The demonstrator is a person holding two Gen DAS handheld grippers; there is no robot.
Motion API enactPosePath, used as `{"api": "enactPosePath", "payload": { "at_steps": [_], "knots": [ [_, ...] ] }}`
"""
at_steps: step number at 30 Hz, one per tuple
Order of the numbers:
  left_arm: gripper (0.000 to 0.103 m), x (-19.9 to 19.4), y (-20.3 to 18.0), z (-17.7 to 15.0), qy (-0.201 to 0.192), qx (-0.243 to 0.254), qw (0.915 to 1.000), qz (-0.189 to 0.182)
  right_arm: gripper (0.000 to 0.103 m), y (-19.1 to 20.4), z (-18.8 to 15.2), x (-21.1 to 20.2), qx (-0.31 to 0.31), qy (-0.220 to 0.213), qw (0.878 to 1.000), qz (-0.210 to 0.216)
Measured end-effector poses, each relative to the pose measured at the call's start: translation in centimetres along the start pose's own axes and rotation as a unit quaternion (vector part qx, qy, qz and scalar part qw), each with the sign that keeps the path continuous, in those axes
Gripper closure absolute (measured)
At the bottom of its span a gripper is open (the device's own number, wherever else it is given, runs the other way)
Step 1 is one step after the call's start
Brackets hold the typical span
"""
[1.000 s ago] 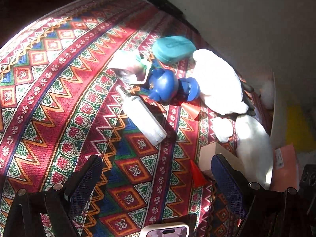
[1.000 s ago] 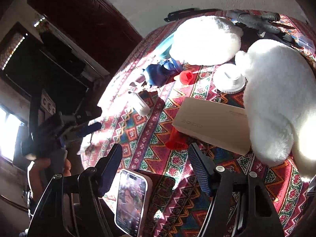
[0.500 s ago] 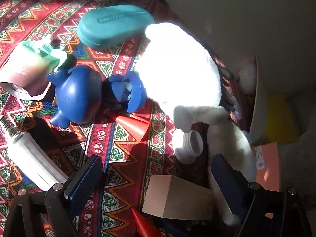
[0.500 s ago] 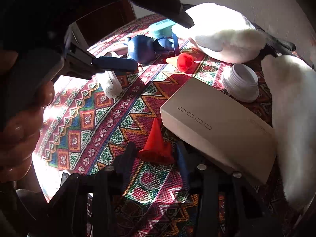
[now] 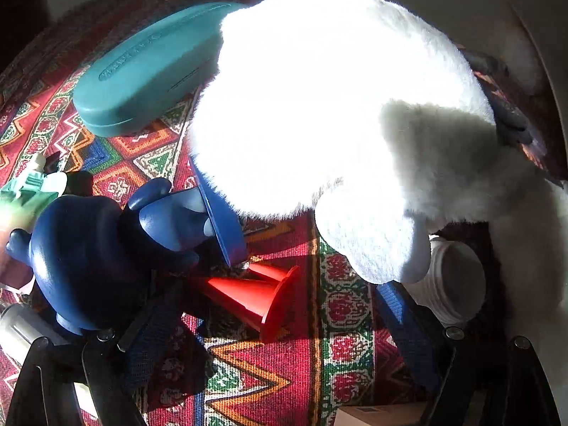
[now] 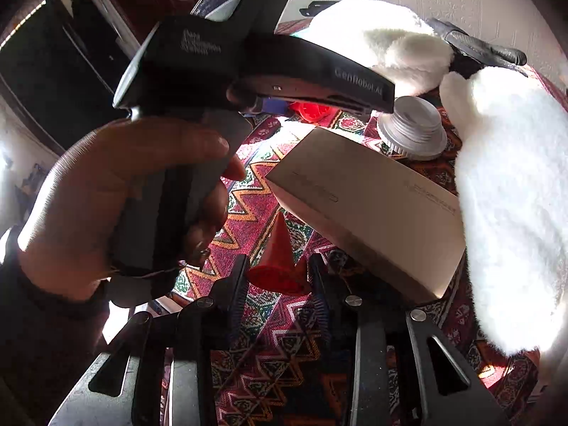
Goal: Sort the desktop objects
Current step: 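Grasp a red cone with the right tool while the left tool grasps another red cone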
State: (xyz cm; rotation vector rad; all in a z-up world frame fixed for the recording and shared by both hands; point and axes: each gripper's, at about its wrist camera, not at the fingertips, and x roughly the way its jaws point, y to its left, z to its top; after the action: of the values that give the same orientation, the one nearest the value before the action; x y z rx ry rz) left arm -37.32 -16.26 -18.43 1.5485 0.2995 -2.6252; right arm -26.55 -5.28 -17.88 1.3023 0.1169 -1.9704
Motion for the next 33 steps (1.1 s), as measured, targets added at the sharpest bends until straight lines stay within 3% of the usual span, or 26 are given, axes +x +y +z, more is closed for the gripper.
{"api": "enactPosePath", "payload": {
  "at_steps": [1, 2, 5, 10, 17, 23, 28, 33],
  "knots": [
    [0.032, -0.1, -0.1, -0.1, -0.009, 0.008, 0.9998, 0.018, 0.067, -0.2, 0.1, -0.2, 0.002, -0.001, 1.000, 0.003],
    [0.059, -0.4, -0.2, -0.1, -0.017, 0.014, 0.9994, 0.025, 0.067, -0.4, 0.1, -0.5, 0.003, -0.003, 1.000, 0.006],
    [0.067, -1.7, 0.9, -0.4, -0.018, 0.005, 0.9998, -0.008, 0.067, -0.9, 0.3, -1.2, 0.000, -0.007, 1.000, 0.009],
    [0.068, -4.3, 2.8, -1.4, -0.023, -0.029, 0.9977, -0.056, 0.067, -1.9, 0.7, -2.6, 0.005, -0.020, 1.000, 0.018],
    [0.068, -11.6, 4.1, -3.1, -0.081, -0.044, 0.9925, -0.079, 0.067, -2.2, 0.9, -3.9, 0.008, -0.039, 0.999, 0.028],
    [0.068, -14.5, 6.0, -4.4, -0.110, -0.056, 0.9858, -0.113, 0.067, -0.9, 0.2, -6.1, 0.005, -0.068, 0.997, 0.034],
    [0.068, -17.0, 6.5, -5.4, -0.133, -0.059, 0.9792, -0.141, 0.067, 1.4, 0.2, -5.0, 0.002, -0.099, 0.995, 0.016],
    [0.068, -18.9, 6.7, -6.1, -0.145, -0.062, 0.9747, -0.158, 0.067, 2.4, 0.2, -7.0, 0.004, -0.135, 0.991, -0.003]
  ]
}}
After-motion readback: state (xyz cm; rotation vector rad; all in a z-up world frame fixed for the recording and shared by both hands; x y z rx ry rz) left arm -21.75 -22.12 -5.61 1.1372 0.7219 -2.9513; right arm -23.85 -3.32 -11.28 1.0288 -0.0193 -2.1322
